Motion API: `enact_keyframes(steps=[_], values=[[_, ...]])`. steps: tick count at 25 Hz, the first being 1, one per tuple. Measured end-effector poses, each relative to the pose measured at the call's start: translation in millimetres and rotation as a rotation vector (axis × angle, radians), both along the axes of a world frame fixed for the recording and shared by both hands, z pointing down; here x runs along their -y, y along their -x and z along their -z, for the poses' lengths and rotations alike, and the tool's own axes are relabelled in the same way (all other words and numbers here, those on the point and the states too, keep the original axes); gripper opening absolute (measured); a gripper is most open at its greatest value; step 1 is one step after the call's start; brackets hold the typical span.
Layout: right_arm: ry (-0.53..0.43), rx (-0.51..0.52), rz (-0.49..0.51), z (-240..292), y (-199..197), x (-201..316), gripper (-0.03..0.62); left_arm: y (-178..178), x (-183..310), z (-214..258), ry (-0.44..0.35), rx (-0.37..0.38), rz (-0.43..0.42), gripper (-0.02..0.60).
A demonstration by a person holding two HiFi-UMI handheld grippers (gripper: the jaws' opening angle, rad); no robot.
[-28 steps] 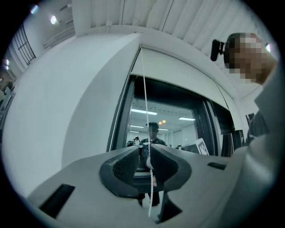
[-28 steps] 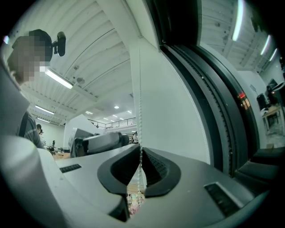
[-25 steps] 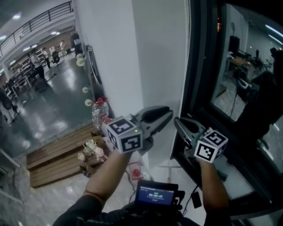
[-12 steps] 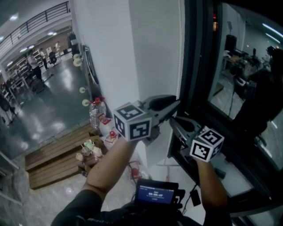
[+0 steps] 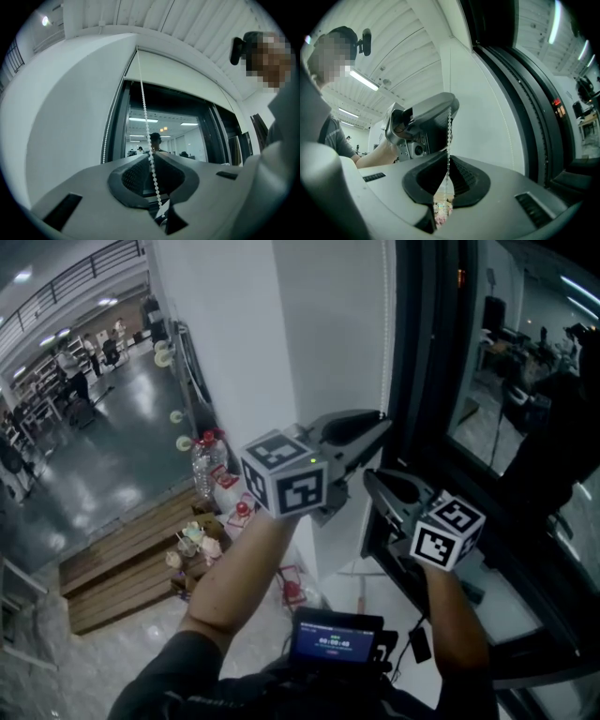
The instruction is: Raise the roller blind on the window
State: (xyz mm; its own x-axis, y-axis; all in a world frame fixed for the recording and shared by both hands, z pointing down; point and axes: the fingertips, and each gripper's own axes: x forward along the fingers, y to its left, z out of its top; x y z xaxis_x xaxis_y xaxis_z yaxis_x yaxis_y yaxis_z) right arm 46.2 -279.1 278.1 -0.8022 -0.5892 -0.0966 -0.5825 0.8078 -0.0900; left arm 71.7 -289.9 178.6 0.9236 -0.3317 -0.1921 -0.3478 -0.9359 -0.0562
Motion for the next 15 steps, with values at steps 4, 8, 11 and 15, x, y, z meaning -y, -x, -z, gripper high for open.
enact_keyframes(steps=[4, 8, 11, 15], values=[[0.005, 0.008, -0.002, -2.4, 0.6, 3.3, 0.014, -1.6, 1.0, -2.2, -0.022, 0.034, -0.009, 0.015], [0.004, 0.008, -0.003, -2.5, 2.3, 5.4, 0.014, 6.6, 6.6, -3.8, -0.028, 0.015, 0.004, 0.012], [0.016, -0.018, -0.006, -11.7, 6.4, 8.6, 0.014, 7.6, 9.1, -12.4, -0.034, 0.046, 0.017, 0.011], [0.079, -0.020, -0.018, -36.2, 2.0, 12.5, 0.014, 3.9, 11.5, -36.2, -0.004, 0.070, 0.029, 0.011]])
